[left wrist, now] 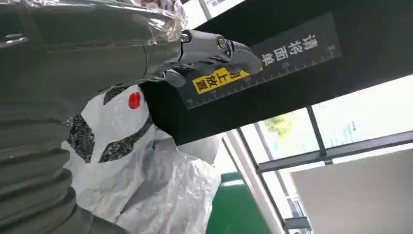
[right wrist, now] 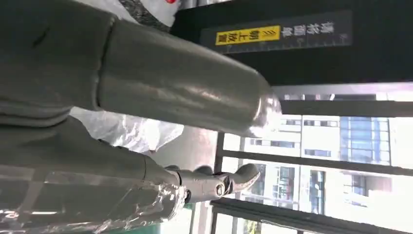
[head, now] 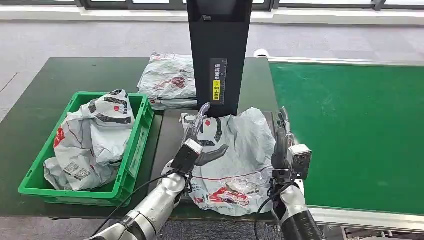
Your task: Moved the parcel from conveyor to table for the left to box.
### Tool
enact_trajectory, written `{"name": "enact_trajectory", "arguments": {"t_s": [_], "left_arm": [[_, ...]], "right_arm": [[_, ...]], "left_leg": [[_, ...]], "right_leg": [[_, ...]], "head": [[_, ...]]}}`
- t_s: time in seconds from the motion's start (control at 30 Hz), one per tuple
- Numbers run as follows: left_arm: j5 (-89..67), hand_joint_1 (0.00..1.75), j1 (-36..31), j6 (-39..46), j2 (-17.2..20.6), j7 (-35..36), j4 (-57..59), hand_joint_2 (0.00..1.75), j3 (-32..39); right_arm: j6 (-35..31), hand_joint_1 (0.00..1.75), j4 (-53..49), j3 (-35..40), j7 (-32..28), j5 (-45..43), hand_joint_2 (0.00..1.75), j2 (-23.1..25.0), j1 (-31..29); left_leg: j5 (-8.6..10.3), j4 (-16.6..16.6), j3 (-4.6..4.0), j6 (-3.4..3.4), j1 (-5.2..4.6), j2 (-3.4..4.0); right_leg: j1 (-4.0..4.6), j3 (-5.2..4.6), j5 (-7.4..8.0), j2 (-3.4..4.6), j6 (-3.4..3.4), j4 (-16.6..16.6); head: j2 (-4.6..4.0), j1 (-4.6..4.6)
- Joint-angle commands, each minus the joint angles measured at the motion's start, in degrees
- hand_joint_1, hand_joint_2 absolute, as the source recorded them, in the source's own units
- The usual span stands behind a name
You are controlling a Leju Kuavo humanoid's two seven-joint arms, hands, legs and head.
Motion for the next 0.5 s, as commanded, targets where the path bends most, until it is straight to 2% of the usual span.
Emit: {"name": "enact_trajectory", "arguments": {"t_s": [0.03,0.07,0.13,0.2,0.27,0.3,0.33,0.5], "left_arm": [[-15.35,0.00,-4.72,-9.52,2.34,6.46,13.06,1.75,-18.87],[-18.07,0.00,-5.03,-10.21,0.94,10.78,17.18,1.75,-20.36],[-27.79,0.00,-5.76,-5.54,-0.08,19.95,21.46,1.75,-27.46],[-34.52,0.00,-6.20,-2.92,-0.48,25.09,22.88,1.75,-32.16],[-38.16,0.00,-6.86,-7.44,-0.47,27.93,23.69,1.75,-34.40],[-39.34,1.75,-7.19,-8.33,-0.03,27.88,23.67,1.75,-34.97],[-39.91,1.75,-7.39,-8.64,0.17,28.40,23.83,1.75,-35.14],[-41.12,1.75,-8.02,-6.52,0.65,29.18,22.81,1.75,-33.44]], "right_arm": [[-9.25,0.00,0.67,-3.71,0.20,6.96,0.00,-0.25,-4.07],[-13.02,0.00,-2.62,-4.85,-0.15,9.57,0.00,-0.15,-2.75],[-16.40,0.00,-9.31,-6.97,2.33,12.52,0.00,0.42,0.33],[-16.72,0.00,-14.89,-8.54,3.45,13.61,0.00,0.70,3.37],[-16.34,0.00,-18.63,-10.25,4.00,14.21,0.00,0.90,5.80],[-15.70,0.00,-19.37,-10.74,4.24,14.01,0.00,1.04,6.30],[-14.87,0.00,-19.69,-10.89,4.28,13.50,0.00,1.15,6.57],[-13.72,0.00,-21.56,-11.35,5.00,14.06,0.00,2.39,7.60]], "left_leg": [[0.03,-0.22,0.39,0.00,0.03,0.18],[0.02,-0.22,0.39,0.00,0.03,0.15],[0.00,-0.16,0.29,0.01,-0.01,-0.01],[0.01,-0.21,0.34,0.01,-0.01,-0.24],[-0.02,-0.16,0.35,0.01,0.00,-0.30],[-0.04,-0.06,0.20,0.01,-0.02,-0.31],[-0.03,-0.03,0.11,0.00,-0.02,-0.15],[-0.04,-0.17,0.41,0.06,0.00,-0.11]], "right_leg": [[0.06,0.37,0.09,0.10,-0.07,-0.27],[0.06,0.38,0.08,0.07,-0.07,-0.25],[0.00,0.32,0.00,-0.07,-0.04,-0.18],[0.00,0.44,-0.07,-0.30,-0.05,-0.24],[0.01,0.45,-0.12,-0.36,-0.05,-0.22],[-0.01,0.30,-0.14,-0.35,-0.03,-0.10],[-0.03,0.13,-0.08,-0.17,-0.03,-0.06],[0.01,0.53,-0.05,-0.14,0.03,-0.25]], "head": [[0.00,0.00],[0.00,0.02],[0.00,0.00],[0.00,0.00],[0.00,0.00],[0.00,0.02],[0.00,-0.02],[0.00,0.02]]}}
